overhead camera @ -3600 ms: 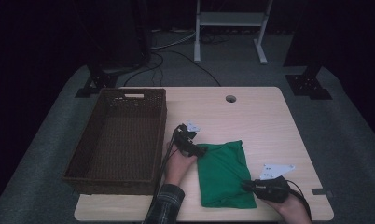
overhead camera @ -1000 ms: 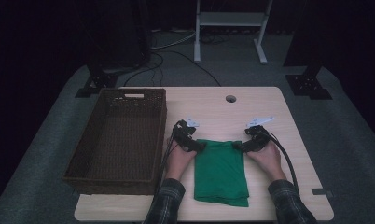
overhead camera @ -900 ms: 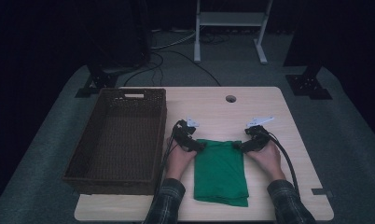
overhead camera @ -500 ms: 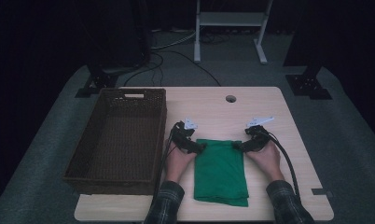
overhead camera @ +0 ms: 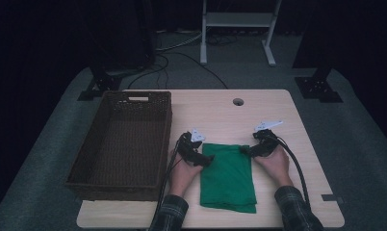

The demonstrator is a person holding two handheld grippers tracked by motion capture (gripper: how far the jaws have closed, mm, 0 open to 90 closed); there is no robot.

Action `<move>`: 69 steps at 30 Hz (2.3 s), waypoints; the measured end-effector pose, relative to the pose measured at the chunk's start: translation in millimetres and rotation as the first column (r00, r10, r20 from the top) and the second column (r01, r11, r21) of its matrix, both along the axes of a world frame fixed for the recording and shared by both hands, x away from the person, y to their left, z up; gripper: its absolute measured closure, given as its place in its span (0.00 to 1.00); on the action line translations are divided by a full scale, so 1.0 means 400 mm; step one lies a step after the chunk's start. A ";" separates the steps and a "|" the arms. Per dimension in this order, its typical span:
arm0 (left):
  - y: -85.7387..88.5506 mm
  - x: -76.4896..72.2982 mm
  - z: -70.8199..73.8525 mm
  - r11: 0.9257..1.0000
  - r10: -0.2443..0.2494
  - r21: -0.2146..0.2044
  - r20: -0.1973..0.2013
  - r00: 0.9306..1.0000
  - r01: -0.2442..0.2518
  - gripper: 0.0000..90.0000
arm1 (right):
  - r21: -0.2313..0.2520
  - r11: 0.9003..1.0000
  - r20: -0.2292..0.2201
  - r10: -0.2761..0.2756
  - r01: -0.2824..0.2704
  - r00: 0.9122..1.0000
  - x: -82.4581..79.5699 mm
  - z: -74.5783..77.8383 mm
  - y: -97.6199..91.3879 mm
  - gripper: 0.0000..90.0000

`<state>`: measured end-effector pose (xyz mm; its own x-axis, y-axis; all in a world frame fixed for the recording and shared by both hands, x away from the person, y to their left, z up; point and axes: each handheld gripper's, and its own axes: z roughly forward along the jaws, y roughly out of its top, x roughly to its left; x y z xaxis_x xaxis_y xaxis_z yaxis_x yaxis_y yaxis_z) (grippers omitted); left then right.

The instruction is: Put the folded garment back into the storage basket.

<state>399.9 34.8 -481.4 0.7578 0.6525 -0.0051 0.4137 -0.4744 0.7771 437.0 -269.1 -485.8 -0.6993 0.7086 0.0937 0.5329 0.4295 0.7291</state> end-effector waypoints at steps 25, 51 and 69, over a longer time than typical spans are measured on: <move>0.008 -0.094 0.001 1.000 -0.015 -0.027 0.015 1.000 0.016 0.00 | 0.002 1.000 -0.001 -0.002 0.002 1.000 0.000 0.000 0.000 0.00; 0.015 -0.209 0.001 0.998 -0.037 -0.049 0.017 0.999 0.037 0.00 | 0.002 1.000 -0.001 -0.002 0.002 1.000 0.000 0.000 -0.001 0.00; 0.010 -0.287 0.001 0.996 -0.059 -0.066 0.014 0.998 0.060 0.00 | 0.002 1.000 -0.002 -0.002 0.002 1.000 0.000 0.000 0.000 0.00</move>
